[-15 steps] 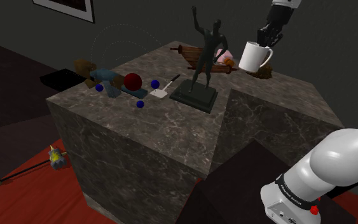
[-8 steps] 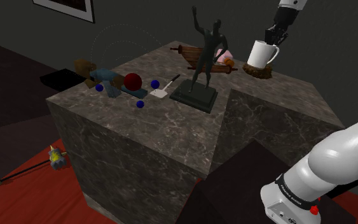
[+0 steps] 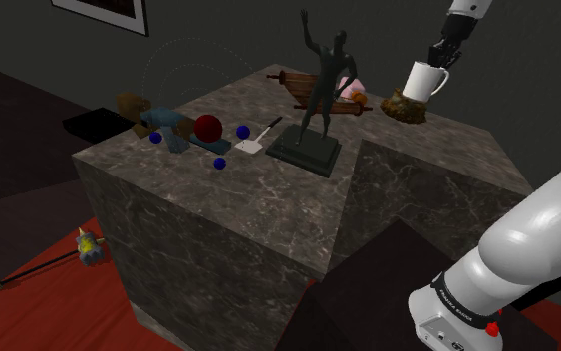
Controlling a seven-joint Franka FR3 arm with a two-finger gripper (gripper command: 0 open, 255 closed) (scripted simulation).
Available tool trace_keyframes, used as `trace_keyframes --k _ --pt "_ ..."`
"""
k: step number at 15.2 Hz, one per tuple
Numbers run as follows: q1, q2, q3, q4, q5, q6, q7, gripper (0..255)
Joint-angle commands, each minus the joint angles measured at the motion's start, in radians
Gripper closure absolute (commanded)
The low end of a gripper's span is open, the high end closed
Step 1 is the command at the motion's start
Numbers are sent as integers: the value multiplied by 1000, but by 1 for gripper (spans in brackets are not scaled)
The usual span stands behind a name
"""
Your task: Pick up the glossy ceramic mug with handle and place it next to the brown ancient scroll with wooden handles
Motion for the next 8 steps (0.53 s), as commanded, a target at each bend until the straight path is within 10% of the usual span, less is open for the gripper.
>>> trace_keyframes --k 1,8 --pt "-27 71 -27 79 25 -16 -55 255" --pt "-35 74 -32 0 25 65 -71 255"
